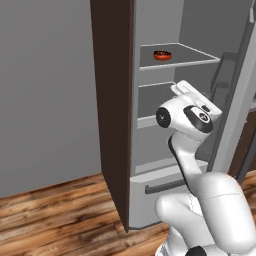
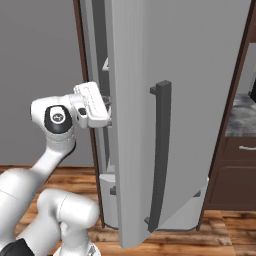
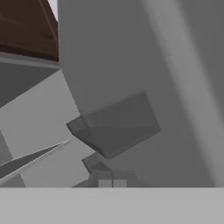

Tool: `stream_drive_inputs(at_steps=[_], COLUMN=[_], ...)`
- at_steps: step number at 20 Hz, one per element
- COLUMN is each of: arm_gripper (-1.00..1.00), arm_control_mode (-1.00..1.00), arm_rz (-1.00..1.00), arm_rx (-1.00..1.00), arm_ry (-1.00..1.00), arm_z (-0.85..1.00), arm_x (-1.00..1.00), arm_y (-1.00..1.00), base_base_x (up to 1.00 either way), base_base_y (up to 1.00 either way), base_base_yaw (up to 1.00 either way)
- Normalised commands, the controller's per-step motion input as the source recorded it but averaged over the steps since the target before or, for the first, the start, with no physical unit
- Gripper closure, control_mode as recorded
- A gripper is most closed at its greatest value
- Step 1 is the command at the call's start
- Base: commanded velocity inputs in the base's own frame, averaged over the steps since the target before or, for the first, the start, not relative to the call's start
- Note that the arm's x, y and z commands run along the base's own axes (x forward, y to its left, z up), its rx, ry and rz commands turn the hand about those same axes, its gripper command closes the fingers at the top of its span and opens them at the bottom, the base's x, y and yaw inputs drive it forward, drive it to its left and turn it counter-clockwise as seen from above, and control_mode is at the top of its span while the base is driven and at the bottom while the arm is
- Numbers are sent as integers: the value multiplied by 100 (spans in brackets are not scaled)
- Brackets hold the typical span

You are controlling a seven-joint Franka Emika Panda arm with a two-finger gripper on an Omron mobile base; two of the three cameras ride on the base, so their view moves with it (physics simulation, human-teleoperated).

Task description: Take the donuts from the fridge and place them on the empty tray on the dining counter.

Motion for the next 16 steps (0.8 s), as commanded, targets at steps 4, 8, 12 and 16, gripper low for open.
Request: stream_drive_inputs(at_steps=[4,8,12,16], arm_gripper=[100,100,100,100], arm_control_mode=[-100,-100,-100,-100], arm_rz=[-11,-18,-21,-21], arm_rx=[0,0,-1,0], arm_ry=[0,0,2,2], arm_z=[-21,-20,-14,0], arm_x=[29,32,43,-7], arm_y=[-46,-24,-17,-58], base_base_x=[0,0,0,0], base_base_y=[0,0,0,0], base_base_yaw=[0,0,0,0])
